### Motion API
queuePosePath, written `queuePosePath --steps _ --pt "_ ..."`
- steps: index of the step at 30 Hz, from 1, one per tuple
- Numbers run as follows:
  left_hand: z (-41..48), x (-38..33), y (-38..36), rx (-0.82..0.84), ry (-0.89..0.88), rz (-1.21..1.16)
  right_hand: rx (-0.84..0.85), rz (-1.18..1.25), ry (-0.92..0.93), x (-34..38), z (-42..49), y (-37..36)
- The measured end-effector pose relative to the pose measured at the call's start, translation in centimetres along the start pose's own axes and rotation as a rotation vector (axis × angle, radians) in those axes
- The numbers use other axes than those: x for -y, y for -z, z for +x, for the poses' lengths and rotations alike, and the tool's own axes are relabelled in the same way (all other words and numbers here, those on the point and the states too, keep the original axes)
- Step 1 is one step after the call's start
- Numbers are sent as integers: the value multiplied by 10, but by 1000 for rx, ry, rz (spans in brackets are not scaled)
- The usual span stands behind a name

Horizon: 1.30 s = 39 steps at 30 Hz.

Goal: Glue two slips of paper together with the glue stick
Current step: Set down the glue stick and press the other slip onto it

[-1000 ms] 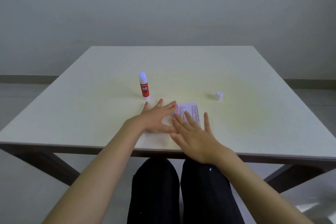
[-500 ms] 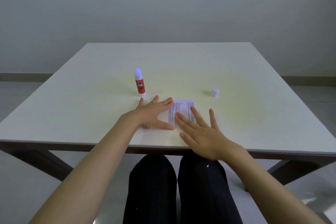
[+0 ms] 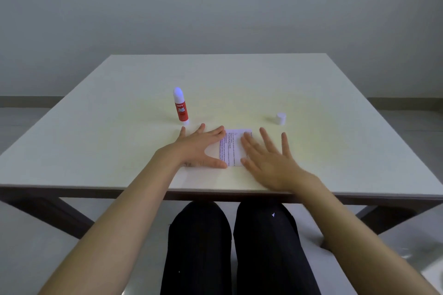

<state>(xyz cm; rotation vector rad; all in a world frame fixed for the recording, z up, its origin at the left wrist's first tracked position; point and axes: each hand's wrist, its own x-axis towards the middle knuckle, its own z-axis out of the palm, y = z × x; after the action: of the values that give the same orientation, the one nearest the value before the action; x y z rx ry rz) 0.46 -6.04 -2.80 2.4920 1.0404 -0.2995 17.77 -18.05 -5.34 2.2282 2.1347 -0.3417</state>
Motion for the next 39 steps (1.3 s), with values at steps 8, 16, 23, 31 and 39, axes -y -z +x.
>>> queuePosePath --steps 8,16,23,31,39 --pt "0 -2 0 -10 3 4 -14 52 202 24 -18 -15" --pt "-1 -1 -1 -26 2 -64 25 24 -11 20 27 15" --pt "1 0 -4 -45 -14 -89 13 11 112 18 18 0" --pt "-2 -1 -4 -44 -14 -114 -46 -52 59 32 20 -2" --pt "-1 -3 3 -61 6 -53 6 -9 141 42 9 2"
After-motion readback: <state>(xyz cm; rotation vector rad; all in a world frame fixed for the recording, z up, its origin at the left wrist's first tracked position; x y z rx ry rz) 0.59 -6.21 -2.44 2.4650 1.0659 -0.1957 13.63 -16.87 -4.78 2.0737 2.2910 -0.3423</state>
